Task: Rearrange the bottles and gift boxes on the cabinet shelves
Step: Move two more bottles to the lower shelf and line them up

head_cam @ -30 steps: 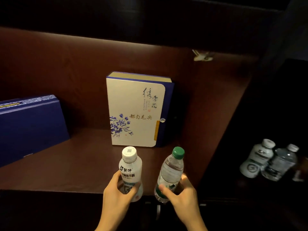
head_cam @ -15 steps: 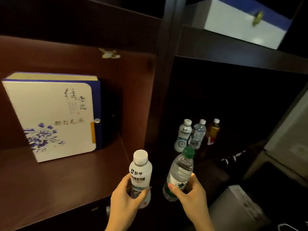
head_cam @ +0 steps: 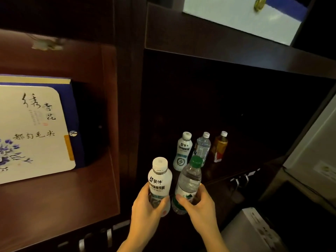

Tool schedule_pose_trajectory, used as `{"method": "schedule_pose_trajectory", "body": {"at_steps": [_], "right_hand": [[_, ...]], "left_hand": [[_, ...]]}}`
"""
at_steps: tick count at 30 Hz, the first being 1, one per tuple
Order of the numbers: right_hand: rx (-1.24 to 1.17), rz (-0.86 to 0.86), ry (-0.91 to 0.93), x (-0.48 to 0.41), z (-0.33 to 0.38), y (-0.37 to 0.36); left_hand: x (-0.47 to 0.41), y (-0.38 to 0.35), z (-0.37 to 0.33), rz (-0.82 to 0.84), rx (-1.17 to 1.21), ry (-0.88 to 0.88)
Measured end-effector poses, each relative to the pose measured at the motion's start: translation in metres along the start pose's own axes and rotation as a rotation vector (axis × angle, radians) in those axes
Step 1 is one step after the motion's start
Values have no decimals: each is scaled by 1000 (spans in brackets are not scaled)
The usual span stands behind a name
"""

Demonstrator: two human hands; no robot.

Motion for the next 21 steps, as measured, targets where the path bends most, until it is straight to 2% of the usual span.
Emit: {"method": "schedule_pose_trajectory", "body": {"at_steps": [9, 14, 21], "right_hand": [[-84, 140, 50, -98, -40, -14], [-144, 253, 45, -136, -56, -41], [-185, 339, 50, -166, -65, -76]], "left_hand": [[-56, -39, 25, -232, -169, 73], [-75, -43, 42, -379, -171, 136], [-103, -40, 55, -499, -152, 252]]}}
Point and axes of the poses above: each hand's wrist, its own x-axis away from the middle knuckle, its own y-axis out of the back of the hand, z = x × y, the point moved 3 cm from there along -x, towards the middle knuckle, and after that the axes turned 4 degrees about x, right-handed, at the moved point
